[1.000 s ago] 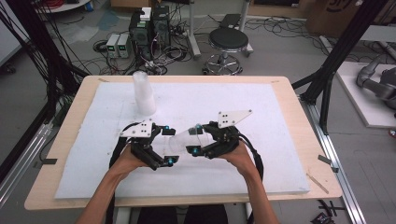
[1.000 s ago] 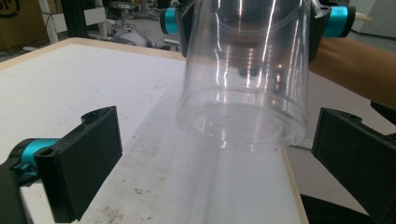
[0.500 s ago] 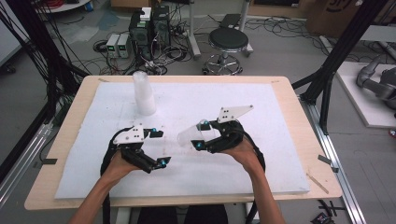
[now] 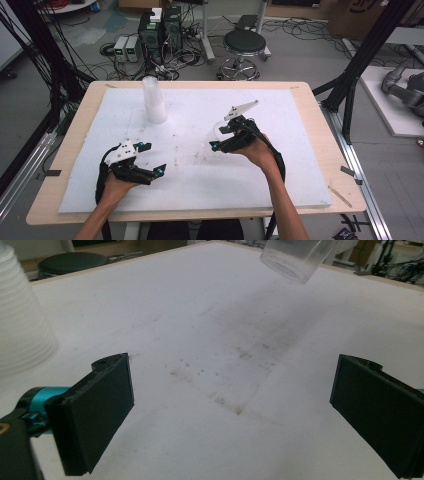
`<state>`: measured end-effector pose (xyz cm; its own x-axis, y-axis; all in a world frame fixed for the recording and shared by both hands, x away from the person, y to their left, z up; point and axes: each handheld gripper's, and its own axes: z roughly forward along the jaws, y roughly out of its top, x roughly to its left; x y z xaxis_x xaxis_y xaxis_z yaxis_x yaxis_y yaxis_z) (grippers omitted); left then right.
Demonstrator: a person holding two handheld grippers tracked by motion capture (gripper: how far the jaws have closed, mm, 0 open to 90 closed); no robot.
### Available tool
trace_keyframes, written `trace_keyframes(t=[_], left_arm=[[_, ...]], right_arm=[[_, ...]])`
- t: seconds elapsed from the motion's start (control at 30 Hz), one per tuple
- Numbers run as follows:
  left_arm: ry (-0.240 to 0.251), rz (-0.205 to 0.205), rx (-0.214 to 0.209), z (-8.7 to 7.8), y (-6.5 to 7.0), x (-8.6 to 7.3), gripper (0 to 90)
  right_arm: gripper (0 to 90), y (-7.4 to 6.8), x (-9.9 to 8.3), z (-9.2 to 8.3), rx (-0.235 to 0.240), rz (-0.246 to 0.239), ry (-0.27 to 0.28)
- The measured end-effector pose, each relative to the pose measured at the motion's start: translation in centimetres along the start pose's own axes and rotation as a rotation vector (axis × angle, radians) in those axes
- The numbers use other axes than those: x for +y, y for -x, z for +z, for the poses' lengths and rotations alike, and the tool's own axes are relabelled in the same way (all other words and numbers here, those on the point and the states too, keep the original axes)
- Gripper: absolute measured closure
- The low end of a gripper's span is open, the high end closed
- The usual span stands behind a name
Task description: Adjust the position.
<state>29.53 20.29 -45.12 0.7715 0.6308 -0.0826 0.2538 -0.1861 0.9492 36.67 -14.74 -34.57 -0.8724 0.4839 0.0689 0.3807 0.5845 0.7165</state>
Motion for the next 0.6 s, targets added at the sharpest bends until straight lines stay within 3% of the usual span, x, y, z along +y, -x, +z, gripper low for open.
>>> trace_keyframes(t=[0.07,0.23,0.43,0.6], left_arm=[[0.009,0.002,0.053,-0.2,0.0,-0.3,3.7],[0.032,-0.021,0.103,-0.6,-0.4,-1.0,3.8],[0.038,-0.049,0.127,-0.8,-0.8,-1.7,3.7],[0.05,-0.053,0.107,-0.9,-0.9,-1.8,3.8]], right_arm=[[32.9,0.2,0.4,0.2,-0.014,0.017,-0.034],[33.0,0.7,1.2,0.8,-0.046,0.046,-0.096],[33.0,1.0,1.8,1.5,-0.077,0.058,-0.159],[33.1,1.2,1.9,2.1,-0.088,0.067,-0.19]])
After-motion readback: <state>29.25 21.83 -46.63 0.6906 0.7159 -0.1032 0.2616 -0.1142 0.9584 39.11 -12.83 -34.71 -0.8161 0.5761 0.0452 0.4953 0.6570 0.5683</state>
